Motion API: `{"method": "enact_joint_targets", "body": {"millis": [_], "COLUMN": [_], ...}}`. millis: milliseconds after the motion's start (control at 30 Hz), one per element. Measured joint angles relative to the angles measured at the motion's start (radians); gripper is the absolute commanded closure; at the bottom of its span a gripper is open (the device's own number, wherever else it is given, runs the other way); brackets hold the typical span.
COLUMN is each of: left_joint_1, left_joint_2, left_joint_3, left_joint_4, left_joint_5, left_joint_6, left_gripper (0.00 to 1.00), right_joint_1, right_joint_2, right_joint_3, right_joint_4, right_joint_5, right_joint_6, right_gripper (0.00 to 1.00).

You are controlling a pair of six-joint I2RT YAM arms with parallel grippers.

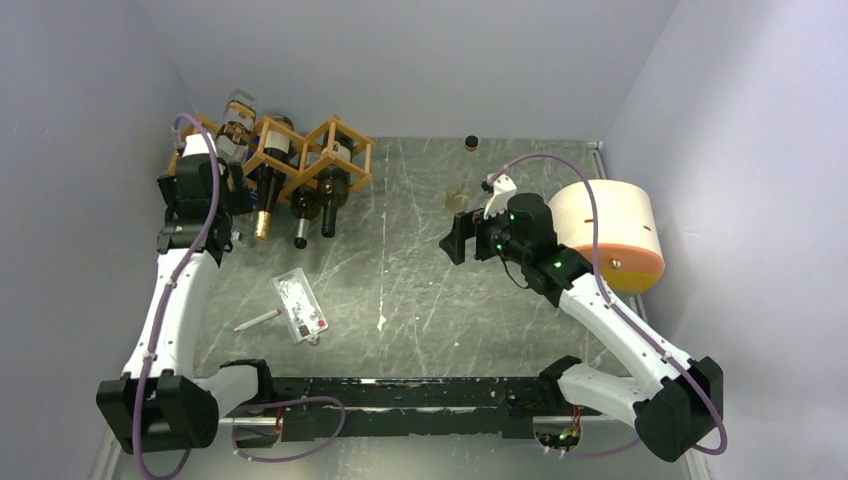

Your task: Take the wine bottle off the wine rack

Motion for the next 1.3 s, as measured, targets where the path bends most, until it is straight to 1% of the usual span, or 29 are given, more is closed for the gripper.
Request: {"method": "enact_joint_targets", "body": {"millis": [100, 200, 367, 433, 467, 567, 733, 833, 967, 1067, 1133, 1233, 1300], "left_joint_1": [0.050, 0.082, 0.094, 0.094, 0.094, 0.095, 0.095, 0.095, 0.095, 0.095, 0.095, 0.095, 0.095], "left_joint_2": [0.024, 0.019, 0.066, 0.085, 0.095, 0.144, 0.262, 0.330, 0.386, 0.398, 0.397, 0.398, 0.398], "left_joint_3": [0.049, 0.062, 0.131, 0.144, 0.147, 0.182, 0.279, 0.314, 0.316, 0.298, 0.283, 0.272, 0.271], "left_joint_4": [-0.008, -0.008, -0.032, -0.032, -0.037, -0.063, -0.087, -0.088, -0.087, -0.066, -0.050, -0.036, -0.030], "left_joint_5": [0.075, 0.160, 0.258, 0.263, 0.261, 0.253, 0.253, 0.245, 0.212, 0.191, 0.189, 0.189, 0.189], "left_joint_6": [-0.007, -0.013, -0.019, -0.019, -0.018, 0.000, 0.031, 0.044, 0.052, 0.056, 0.063, 0.074, 0.079], "left_gripper": [0.03, 0.03, 0.03, 0.03, 0.01, 0.08, 0.16, 0.26, 0.31, 0.38, 0.37, 0.31, 0.29], "right_joint_1": [0.000, 0.000, 0.000, 0.000, 0.000, 0.000, 0.000, 0.000, 0.000, 0.001, 0.001, 0.001, 0.001], "right_joint_2": [-0.010, -0.031, -0.060, -0.070, -0.074, -0.087, -0.109, -0.119, -0.119, -0.119, -0.116, -0.109, -0.103], "right_joint_3": [-0.002, -0.003, -0.015, -0.025, -0.028, -0.031, -0.033, -0.039, -0.040, -0.040, -0.040, -0.040, -0.040], "right_joint_4": [0.006, 0.012, 0.037, 0.047, 0.047, 0.047, 0.053, 0.062, 0.061, 0.061, 0.061, 0.061, 0.060], "right_joint_5": [-0.002, -0.002, -0.018, -0.027, -0.030, -0.032, -0.042, -0.047, -0.052, -0.053, -0.055, -0.060, -0.061], "right_joint_6": [-0.003, -0.008, -0.008, -0.008, -0.008, -0.008, -0.008, -0.008, -0.008, -0.008, -0.008, -0.008, -0.008], "right_gripper": [0.00, 0.00, 0.00, 0.00, 0.00, 0.00, 0.00, 0.00, 0.00, 0.00, 0.00, 0.00, 0.00]}}
